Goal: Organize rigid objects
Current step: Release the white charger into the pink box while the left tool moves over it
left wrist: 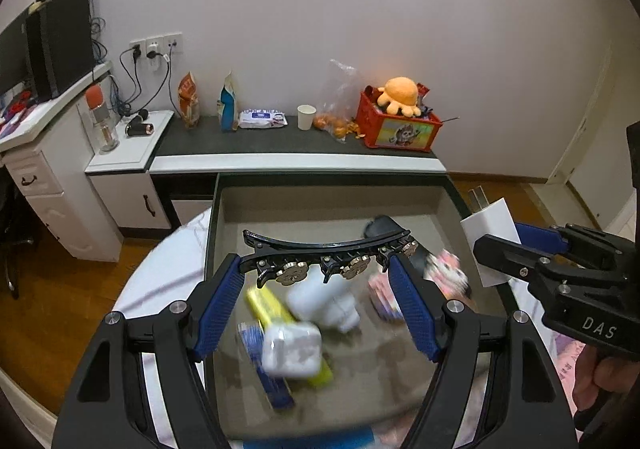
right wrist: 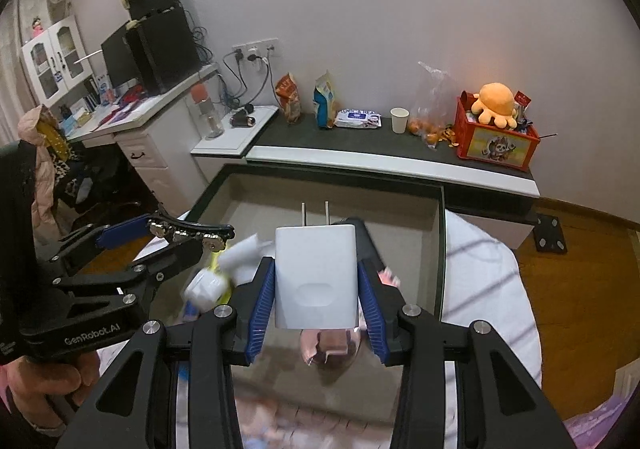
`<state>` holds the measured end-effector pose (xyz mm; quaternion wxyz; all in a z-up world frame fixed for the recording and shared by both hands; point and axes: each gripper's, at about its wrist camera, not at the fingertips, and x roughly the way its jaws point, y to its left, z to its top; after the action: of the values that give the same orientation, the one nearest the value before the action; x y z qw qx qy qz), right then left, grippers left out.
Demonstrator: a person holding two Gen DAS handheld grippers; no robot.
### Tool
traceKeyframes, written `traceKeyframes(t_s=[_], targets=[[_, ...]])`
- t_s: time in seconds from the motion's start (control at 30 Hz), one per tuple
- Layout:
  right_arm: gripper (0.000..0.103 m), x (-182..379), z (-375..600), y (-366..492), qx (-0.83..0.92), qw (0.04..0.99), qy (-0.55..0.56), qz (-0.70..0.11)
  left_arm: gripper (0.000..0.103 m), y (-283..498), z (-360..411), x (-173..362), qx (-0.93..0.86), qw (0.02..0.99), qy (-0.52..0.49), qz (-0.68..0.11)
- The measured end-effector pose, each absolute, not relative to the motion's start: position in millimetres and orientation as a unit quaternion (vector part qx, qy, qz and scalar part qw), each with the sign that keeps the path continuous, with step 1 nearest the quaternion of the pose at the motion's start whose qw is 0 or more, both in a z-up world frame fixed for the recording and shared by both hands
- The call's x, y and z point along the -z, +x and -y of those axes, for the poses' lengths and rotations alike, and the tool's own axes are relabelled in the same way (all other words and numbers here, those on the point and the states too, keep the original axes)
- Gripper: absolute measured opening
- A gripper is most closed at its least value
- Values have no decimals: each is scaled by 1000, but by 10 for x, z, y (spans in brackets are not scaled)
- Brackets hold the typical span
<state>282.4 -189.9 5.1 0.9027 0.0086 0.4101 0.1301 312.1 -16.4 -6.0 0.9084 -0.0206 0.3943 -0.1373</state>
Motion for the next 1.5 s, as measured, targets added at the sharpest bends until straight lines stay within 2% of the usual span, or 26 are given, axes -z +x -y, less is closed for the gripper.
traceKeyframes(t_s=[0.27,0.57,0.63,0.7,0.73,0.8,0.87,1.4,1.5], targets=[[42,296,1993,3423,-110,885,13,-453,76,3701,305,330,135,893,-9,-430],[43,604,2014,3653,-98,866,11,-490,77,3857,399,536,128,881,2,-455],[52,601,2023,3651,-96,868,14,-488,78,3862,382,542,122,882,1,-456],[78,556,2038,3631,-92,872,17,-480,81,3852,371,530,115,882,3,-456],[79,536,2031,3624,-92,874,18,-476,83,3847,359,521,112,883,2,-456],[79,477,2041,3597,-90,878,22,-470,97,3813,326,477,104,885,1,-454],[81,401,2060,3539,-88,883,28,-461,101,3753,296,417,96,889,4,-448],[86,-274,2014,2532,-86,918,39,-385,103,2589,85,-260,78,919,-1,-386],[93,-370,1986,2287,-89,924,42,-370,103,2332,66,-331,78,922,-3,-380]])
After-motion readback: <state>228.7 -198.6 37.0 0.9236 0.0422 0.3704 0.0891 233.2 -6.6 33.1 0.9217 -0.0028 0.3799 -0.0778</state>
